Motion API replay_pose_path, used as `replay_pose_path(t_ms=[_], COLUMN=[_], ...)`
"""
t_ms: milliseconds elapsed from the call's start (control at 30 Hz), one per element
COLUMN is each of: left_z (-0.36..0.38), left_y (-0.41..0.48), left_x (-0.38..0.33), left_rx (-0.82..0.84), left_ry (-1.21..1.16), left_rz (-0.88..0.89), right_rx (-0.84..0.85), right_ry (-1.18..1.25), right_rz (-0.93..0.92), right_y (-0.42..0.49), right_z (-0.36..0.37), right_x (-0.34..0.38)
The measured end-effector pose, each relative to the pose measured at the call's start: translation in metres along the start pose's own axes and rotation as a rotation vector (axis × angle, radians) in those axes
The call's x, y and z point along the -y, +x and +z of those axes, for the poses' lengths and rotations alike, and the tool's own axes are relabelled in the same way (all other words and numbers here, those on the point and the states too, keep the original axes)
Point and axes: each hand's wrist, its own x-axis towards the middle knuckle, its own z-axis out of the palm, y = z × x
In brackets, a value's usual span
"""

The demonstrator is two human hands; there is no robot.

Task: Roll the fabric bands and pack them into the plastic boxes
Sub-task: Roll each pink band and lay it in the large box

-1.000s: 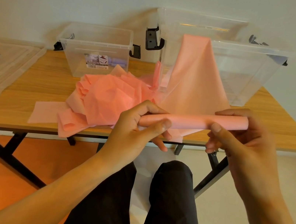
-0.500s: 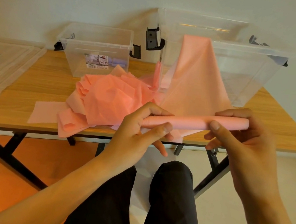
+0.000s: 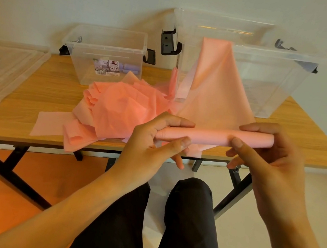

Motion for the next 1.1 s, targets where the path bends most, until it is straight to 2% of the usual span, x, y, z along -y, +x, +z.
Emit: replay_pose_path(t_ms=[233, 633, 833, 1100], left_z=[-0.0013, -0.0002, -0.0016, -0.0034], left_y=[0.0010, 0.0035, 0.0041, 0.0042], left_x=[-0.0016, -0.0076, -0.0097, -0.0046], left_rx=[0.009, -0.069, -0.086, -0.061], left_ry=[0.054, 0.029, 0.044, 0.023], left_rz=[0.031, 0.038, -0.005, -0.024], right_rx=[0.051, -0.003, 0.033, -0.047], right_ry=[0.081, -0.007, 0.018, -0.023], right_rz=[0.028, 0.111, 0.100, 0.058], right_y=[-0.0018, 0.0005, -0.0008, 0.0020], right_z=[-0.0037, 0.0001, 0.0003, 0.0022], right_x=[-0.0013, -0.0031, 0.0001, -0.0004])
